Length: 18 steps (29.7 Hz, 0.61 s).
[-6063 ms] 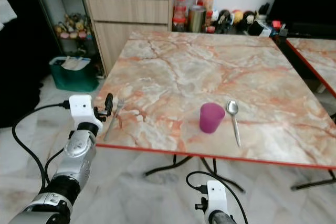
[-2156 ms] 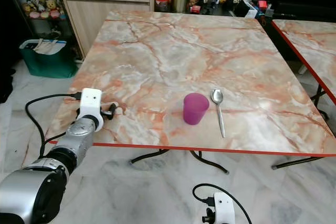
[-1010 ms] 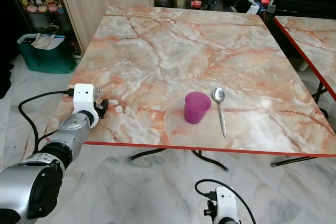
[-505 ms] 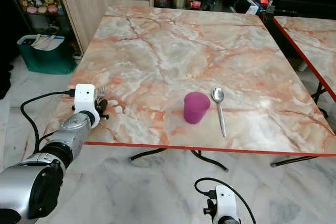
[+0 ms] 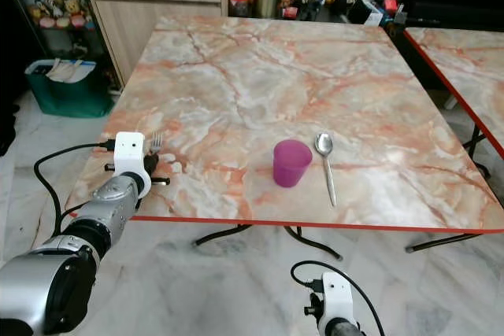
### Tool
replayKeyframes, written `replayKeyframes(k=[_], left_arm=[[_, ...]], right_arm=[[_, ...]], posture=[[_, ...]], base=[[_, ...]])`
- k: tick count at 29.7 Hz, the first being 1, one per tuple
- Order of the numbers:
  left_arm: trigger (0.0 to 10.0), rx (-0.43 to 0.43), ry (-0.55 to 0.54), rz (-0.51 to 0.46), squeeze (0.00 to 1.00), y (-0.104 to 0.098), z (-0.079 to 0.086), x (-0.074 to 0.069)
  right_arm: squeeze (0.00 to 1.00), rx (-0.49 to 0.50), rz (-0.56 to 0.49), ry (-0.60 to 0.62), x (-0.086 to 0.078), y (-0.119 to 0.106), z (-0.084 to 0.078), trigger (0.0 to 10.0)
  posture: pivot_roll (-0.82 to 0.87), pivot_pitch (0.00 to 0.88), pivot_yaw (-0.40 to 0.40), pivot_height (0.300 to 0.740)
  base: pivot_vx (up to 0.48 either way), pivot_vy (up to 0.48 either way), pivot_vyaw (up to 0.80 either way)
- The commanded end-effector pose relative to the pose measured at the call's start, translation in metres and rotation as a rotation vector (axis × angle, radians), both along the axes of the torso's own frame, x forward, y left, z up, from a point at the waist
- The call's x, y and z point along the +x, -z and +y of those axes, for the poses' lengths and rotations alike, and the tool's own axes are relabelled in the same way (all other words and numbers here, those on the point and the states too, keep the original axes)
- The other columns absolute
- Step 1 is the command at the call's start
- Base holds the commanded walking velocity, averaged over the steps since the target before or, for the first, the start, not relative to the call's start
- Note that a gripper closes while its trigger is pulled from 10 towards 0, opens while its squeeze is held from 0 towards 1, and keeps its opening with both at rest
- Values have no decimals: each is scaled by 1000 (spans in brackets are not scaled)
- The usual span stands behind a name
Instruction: Setting the table
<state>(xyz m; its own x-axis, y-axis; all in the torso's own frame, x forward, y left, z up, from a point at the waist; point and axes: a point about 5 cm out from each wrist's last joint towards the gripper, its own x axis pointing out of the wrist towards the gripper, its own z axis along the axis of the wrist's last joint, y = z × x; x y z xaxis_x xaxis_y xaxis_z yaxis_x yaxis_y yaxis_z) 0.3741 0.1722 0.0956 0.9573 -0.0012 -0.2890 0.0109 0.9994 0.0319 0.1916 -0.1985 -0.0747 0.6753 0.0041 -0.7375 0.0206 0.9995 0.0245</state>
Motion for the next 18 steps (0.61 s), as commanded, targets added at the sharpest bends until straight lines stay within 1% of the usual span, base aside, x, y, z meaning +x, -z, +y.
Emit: replayKeyframes(k=[1,2,5,6,8,11,12,13,14,15,18], left_arm=[[0,11,-18,82,0,21,3,-12],[0,11,-18,82,0,21,3,-12],[0,10,-57,35,0,16,7,-10],[0,8,-81,-4,0,11,10,-8],[0,4,-98,-38,0,6,12,-6],[0,-25,-123,-119,0,-5,14,-3],[4745,-57,-131,-222,0,-17,13,-1],[10000,-68,-138,-264,0,-22,13,0],[10000,-76,-143,-302,0,-26,13,0],[10000,-90,-151,-367,0,-32,11,-1],[10000,-96,-147,-441,0,-32,2,-8]], right_arm=[[0,6,17,16,-1,1,1,10000],[0,6,17,16,-1,1,1,10000],[0,7,17,14,1,1,3,10000],[0,9,16,14,2,1,4,10000],[0,10,15,14,3,0,5,10000],[0,11,14,12,4,0,6,10000],[0,13,10,13,6,-1,8,10000],[0,15,8,14,6,-1,8,10000],[0,16,8,14,6,-1,9,10000],[0,20,6,13,7,-1,11,10000],[0,29,-1,17,8,-1,13,10000]], posture=[[-85,0,-65,740],[-85,0,-65,740],[-78,0,-61,740],[-75,0,-60,740],[-71,0,-58,740],[-67,0,-56,740],[-62,0,-51,740],[-61,0,-48,740],[-61,0,-45,740],[-59,0,-39,740],[-55,0,-34,740]], base=[[0,0,0],[0,0,0],[0,0,0],[0,0,0],[0,0,0],[0,0,0],[0,0,0],[0,0,0],[0,0,0],[0,0,0],[0,0,0]])
